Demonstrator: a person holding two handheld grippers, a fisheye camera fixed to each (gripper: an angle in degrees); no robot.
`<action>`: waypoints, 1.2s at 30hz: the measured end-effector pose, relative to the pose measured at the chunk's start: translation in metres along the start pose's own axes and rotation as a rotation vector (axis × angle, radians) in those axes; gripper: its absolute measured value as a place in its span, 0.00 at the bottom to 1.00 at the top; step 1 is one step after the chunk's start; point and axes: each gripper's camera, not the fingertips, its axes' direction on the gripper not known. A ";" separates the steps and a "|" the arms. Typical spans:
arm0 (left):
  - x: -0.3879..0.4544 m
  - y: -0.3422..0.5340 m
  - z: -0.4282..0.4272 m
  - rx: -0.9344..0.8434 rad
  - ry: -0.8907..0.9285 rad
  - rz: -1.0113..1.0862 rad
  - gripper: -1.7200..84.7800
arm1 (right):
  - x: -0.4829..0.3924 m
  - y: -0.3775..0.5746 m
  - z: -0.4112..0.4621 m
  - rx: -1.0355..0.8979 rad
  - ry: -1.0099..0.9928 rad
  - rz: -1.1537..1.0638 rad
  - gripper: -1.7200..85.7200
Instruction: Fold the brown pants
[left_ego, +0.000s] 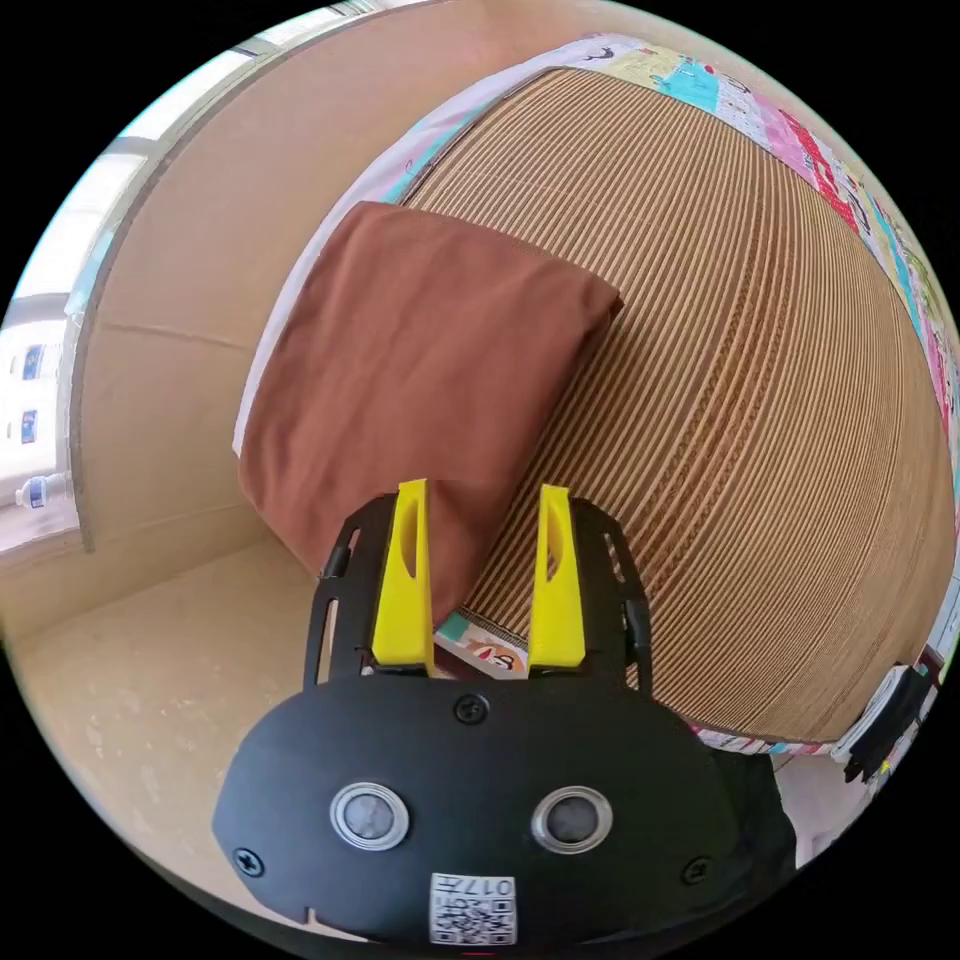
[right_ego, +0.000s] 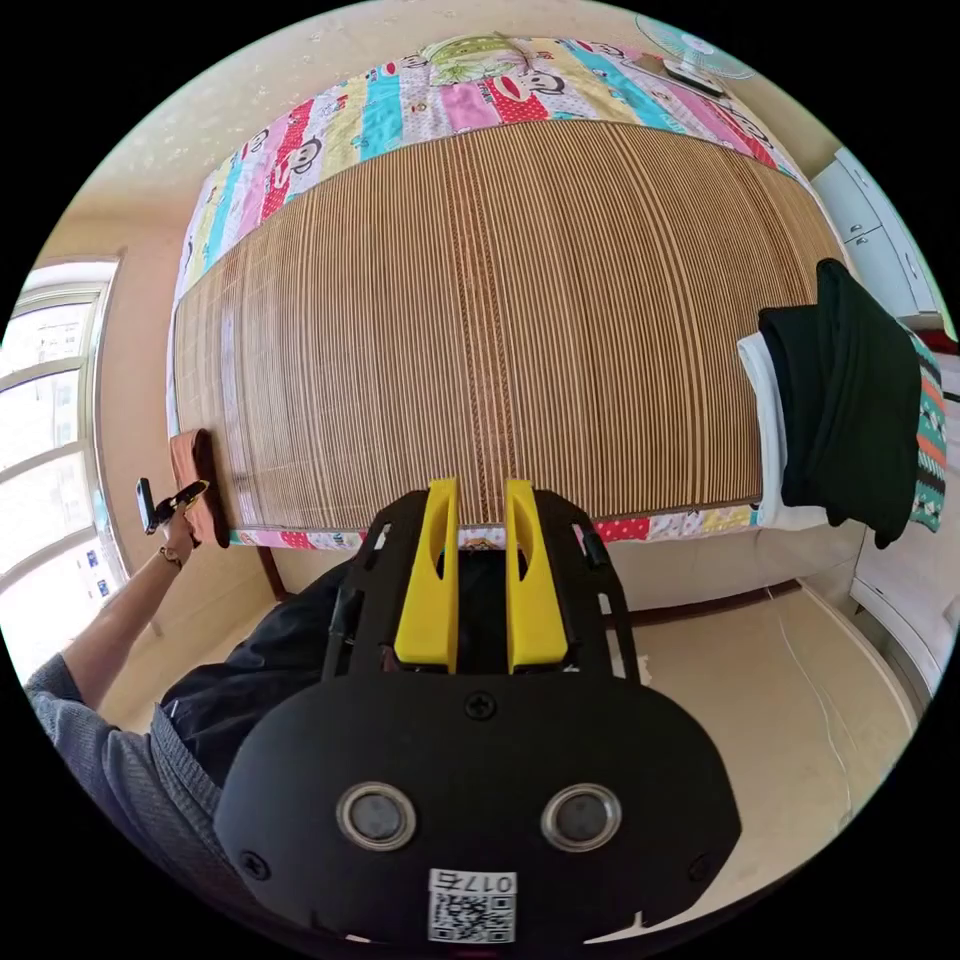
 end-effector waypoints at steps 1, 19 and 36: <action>-0.006 -0.004 0.004 -0.019 -0.013 0.004 0.17 | 0.002 -0.001 0.000 -0.005 0.006 0.002 0.11; -0.146 0.059 -0.261 0.358 1.193 0.458 0.03 | 0.055 -0.055 -0.028 0.035 -0.242 -0.050 0.09; 0.027 0.212 -0.287 0.242 1.198 0.736 0.04 | 0.235 -0.048 -0.075 0.153 -0.444 0.051 0.10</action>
